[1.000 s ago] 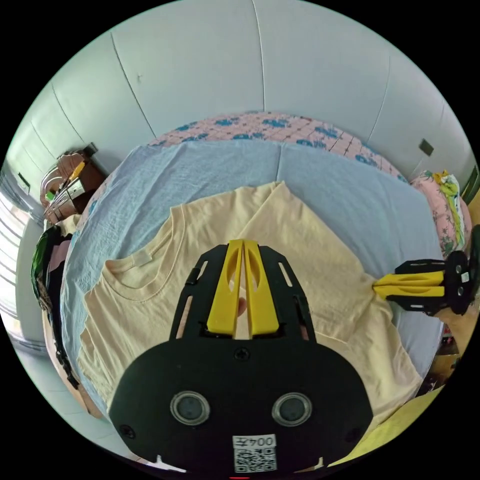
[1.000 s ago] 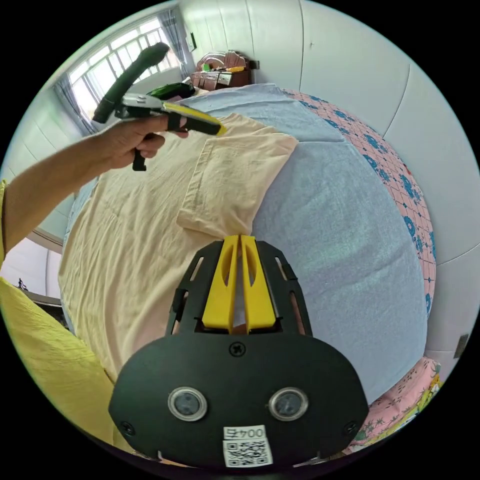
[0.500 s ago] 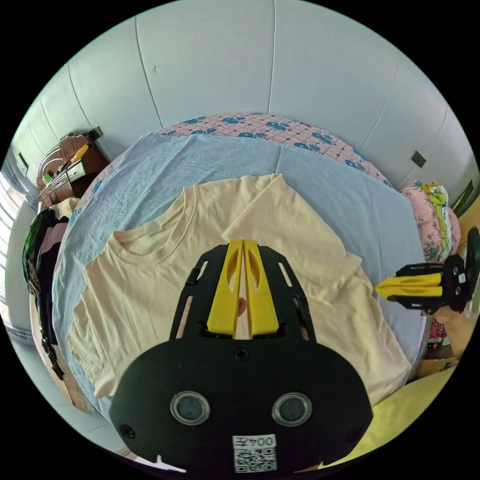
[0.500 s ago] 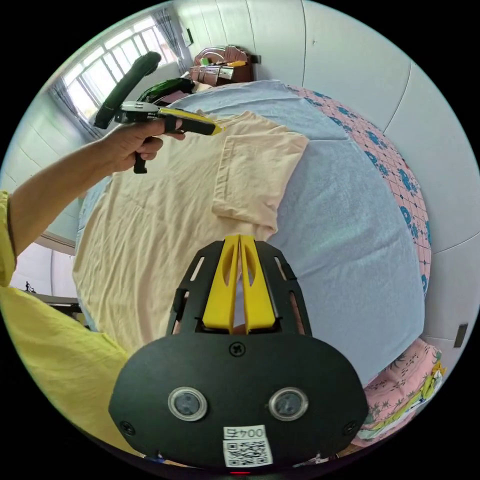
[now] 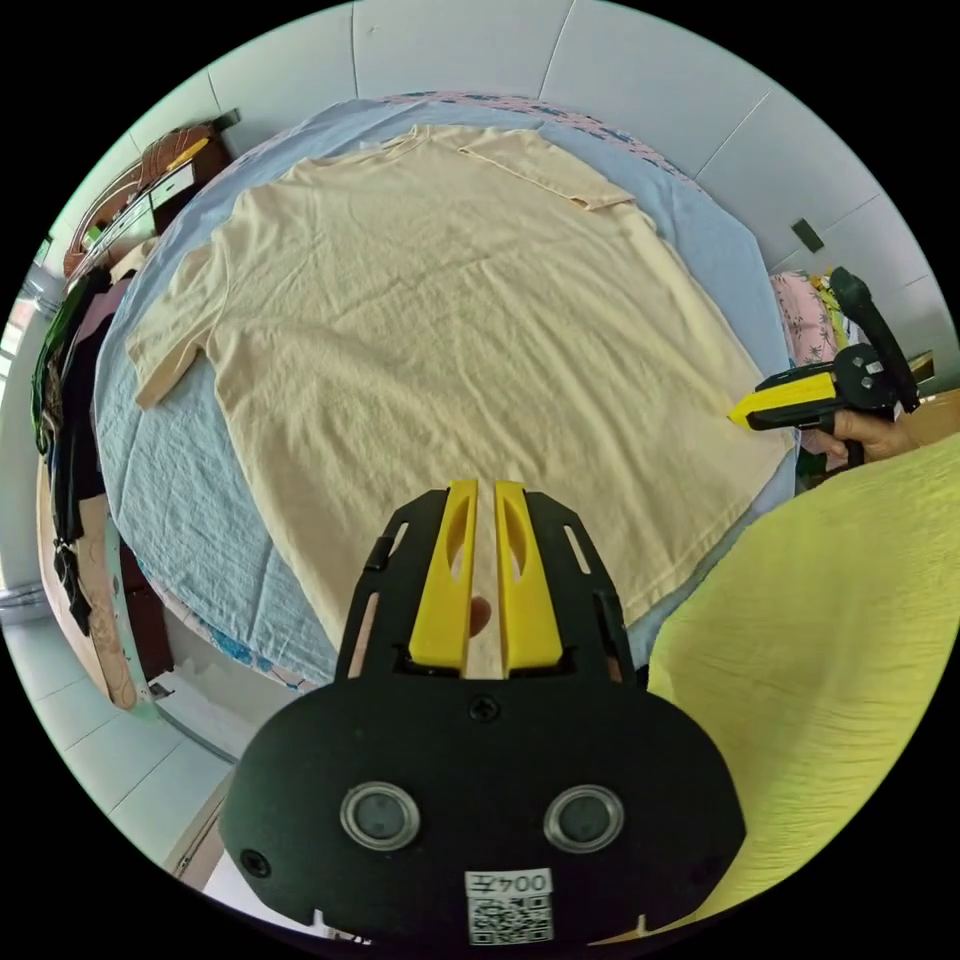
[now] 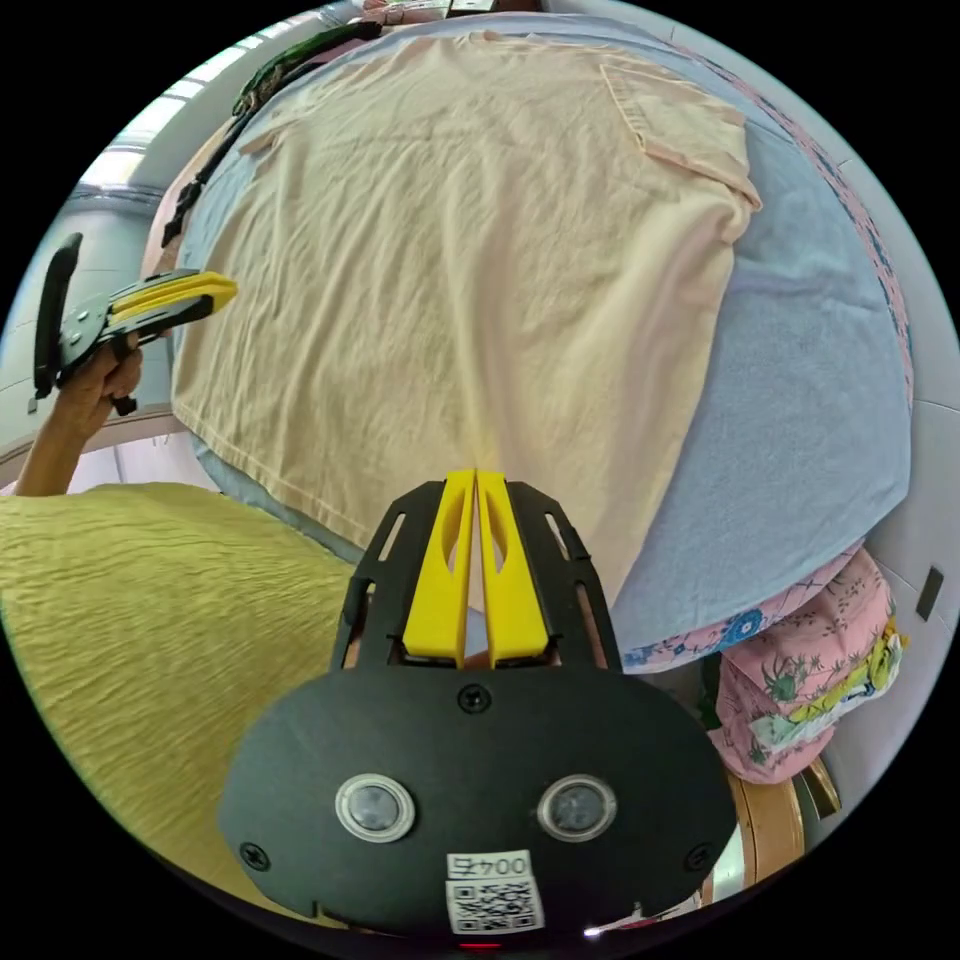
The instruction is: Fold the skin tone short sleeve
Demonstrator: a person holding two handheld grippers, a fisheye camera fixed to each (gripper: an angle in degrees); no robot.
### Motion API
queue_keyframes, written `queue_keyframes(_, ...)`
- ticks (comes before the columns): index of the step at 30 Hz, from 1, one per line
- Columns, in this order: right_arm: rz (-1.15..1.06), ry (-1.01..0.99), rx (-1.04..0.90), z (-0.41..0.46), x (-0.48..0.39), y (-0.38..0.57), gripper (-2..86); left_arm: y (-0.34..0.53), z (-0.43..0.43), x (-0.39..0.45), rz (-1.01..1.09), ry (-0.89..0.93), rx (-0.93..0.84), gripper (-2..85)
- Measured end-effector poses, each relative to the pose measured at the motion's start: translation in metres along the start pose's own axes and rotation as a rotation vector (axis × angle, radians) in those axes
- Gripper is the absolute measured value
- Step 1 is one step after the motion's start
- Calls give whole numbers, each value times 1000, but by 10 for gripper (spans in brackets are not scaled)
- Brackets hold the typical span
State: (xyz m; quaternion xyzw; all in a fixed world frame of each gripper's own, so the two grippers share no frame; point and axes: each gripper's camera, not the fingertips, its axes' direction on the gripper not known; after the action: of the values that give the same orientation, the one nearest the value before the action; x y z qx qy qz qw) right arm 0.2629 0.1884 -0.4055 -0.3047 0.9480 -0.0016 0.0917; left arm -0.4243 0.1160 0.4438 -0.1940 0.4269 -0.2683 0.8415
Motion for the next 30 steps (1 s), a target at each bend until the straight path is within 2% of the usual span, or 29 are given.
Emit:
queue_keyframes(6,29,128,-25,8,-45,-1,-8,29,9,-14,42,-31,7,17)
queue_keyframes(17,111,108,56,23,-88,23,-7,74,-12,-32,108,-61,62,12)
queue_keyframes(23,205,-6,141,34,-99,47,-4,99,-23,-68,5,72,107,14)
queue_keyframes(26,230,-134,185,34,-103,58,3,112,-31,-103,-165,212,86,19)
queue_keyframes(28,220,-252,333,24,-113,71,23,132,-52,-135,-309,292,171,22)
queue_keyframes(30,204,-296,390,19,-123,77,50,148,-71,-158,-378,283,233,23)
